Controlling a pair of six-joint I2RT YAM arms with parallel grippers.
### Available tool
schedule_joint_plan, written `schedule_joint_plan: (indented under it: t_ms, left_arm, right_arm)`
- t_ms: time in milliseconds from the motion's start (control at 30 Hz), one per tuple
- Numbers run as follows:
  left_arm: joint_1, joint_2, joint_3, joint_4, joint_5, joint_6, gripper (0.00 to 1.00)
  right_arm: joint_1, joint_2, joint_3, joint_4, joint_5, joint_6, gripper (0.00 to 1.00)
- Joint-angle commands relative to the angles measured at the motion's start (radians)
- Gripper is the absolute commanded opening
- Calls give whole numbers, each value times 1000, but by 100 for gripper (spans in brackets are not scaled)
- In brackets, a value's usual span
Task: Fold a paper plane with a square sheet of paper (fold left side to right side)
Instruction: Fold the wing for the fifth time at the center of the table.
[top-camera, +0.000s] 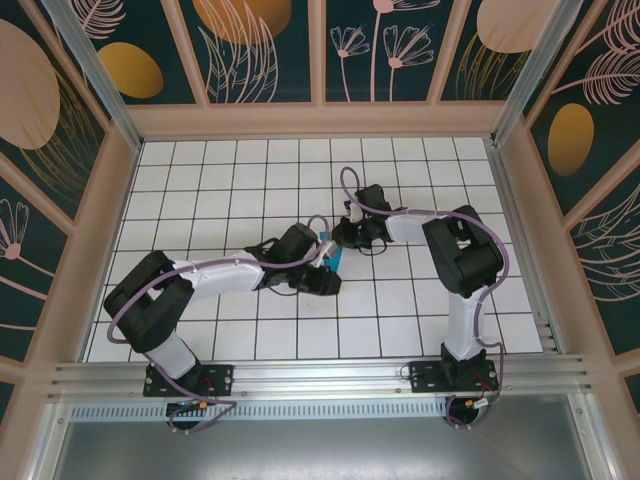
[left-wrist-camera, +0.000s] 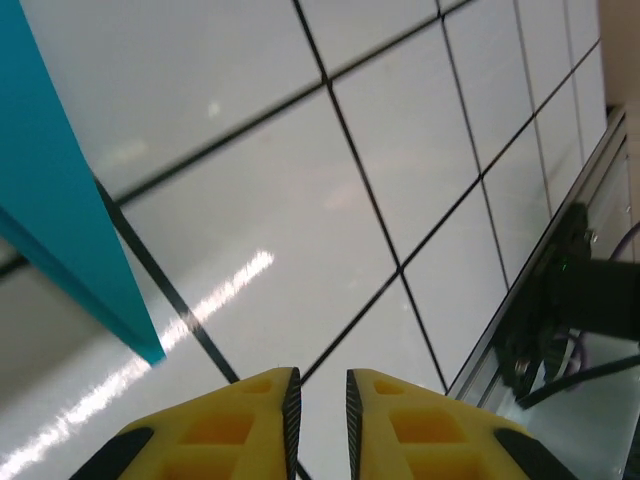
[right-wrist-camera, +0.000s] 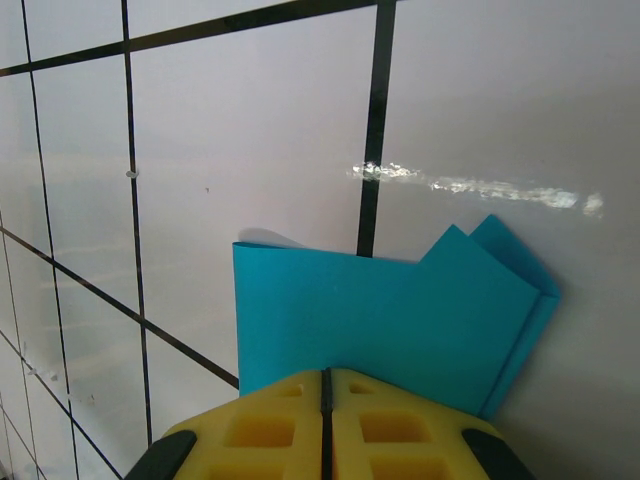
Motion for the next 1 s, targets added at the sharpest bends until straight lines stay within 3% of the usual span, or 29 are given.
schedule_joint_plan:
  t_ms: [0,400,967]
  left_arm:
    - [44,25,56,-17,8,28,23]
    - [51,235,135,-15,33,85,22]
    - [-23,195,-37,32,31,21,22]
  right_arm:
    - [5,72,-3,-48,97,-11,10]
    - [5,77,0,-51,94,-14,10]
    - [5,76,12,-57,92,-20,11]
